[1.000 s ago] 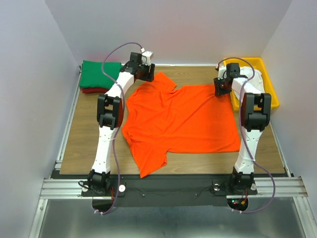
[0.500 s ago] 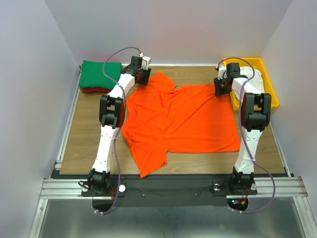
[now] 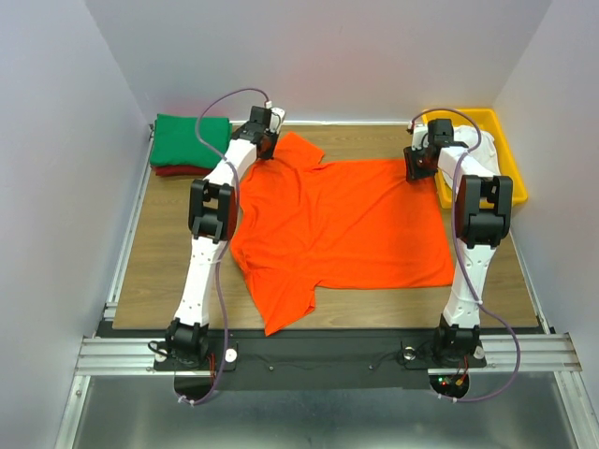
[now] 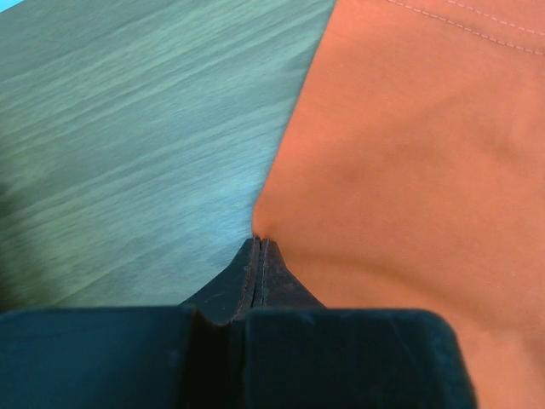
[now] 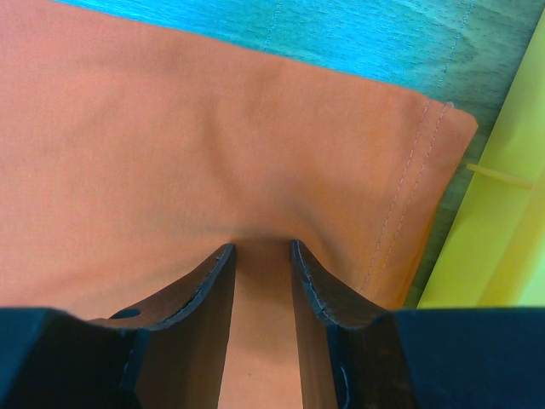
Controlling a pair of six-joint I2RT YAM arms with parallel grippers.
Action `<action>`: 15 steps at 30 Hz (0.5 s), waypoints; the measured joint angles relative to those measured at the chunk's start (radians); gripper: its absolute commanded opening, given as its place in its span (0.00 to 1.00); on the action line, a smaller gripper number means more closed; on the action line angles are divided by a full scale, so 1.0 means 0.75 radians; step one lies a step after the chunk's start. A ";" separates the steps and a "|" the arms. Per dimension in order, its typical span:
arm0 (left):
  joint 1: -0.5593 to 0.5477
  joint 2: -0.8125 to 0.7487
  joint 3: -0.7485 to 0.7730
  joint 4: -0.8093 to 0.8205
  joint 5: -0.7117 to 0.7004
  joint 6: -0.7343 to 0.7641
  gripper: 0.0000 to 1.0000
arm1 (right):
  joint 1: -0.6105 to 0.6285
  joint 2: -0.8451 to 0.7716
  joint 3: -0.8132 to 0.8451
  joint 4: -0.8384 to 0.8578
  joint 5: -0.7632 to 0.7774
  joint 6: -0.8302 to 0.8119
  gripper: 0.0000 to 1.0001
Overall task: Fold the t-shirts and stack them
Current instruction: Flatten the tshirt out
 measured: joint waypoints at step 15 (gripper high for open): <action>0.112 0.002 0.015 -0.018 -0.098 0.108 0.04 | 0.017 0.097 0.145 0.006 -0.020 0.000 0.50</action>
